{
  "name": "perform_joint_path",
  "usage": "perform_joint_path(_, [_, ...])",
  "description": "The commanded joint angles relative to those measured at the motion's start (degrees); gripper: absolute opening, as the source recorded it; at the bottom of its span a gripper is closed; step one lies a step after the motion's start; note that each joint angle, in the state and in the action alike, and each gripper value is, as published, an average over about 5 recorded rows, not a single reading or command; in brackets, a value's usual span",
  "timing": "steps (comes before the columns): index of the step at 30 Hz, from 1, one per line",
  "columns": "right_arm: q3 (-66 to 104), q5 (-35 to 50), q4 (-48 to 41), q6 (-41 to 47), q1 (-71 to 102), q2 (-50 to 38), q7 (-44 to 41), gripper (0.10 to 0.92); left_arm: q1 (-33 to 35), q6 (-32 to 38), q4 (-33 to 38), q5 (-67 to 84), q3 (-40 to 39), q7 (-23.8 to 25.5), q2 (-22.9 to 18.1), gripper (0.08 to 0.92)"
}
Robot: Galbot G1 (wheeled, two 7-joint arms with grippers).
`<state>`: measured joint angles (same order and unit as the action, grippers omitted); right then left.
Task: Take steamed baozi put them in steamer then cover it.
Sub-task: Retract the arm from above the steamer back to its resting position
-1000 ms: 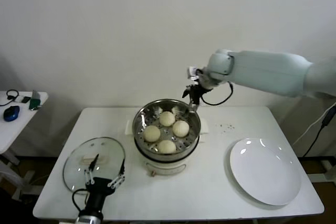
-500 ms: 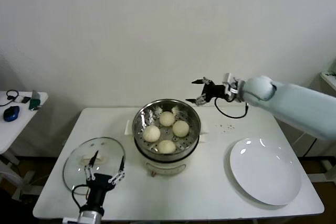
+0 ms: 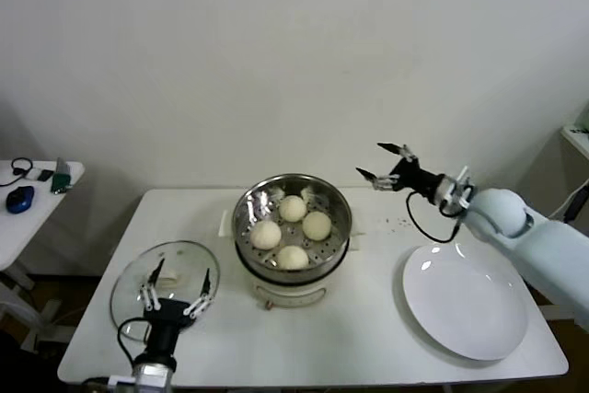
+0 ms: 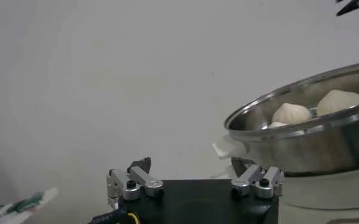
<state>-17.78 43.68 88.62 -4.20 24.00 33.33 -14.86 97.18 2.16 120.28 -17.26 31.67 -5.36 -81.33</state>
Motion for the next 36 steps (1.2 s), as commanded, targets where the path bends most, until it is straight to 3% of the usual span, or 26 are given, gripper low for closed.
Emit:
perform_joint_path(1, [41.3,-8.5,6.0,0.3,38.2,6.6,3.2,0.823,-0.7,-1.9,-1.1,-20.8,2.1,-0.5,0.5,0.823])
perform_joint_path(9, [52.3,-10.0,9.8,3.2,49.2,16.3,5.3,0.823,1.5,-5.0,-2.6,-56.3,6.8,2.1,0.7,0.823])
perform_joint_path(15, [55.5,-10.2,12.3,4.6,54.6,20.1,5.0,0.823,-2.1,-6.9,-8.1,-73.2,7.8,2.3,0.6,0.823])
perform_joint_path(25, [58.7,-11.0,14.5,7.4,60.9,22.7,2.5,0.823,-11.4,-5.7,-21.9,-73.9,6.7,0.8,1.7,0.823])
perform_joint_path(36, [59.8,-12.4,14.6,7.4,62.1,24.0,1.8,0.823,-18.8,-4.7,-31.4,-71.1,6.7,-0.3,3.1,0.823])
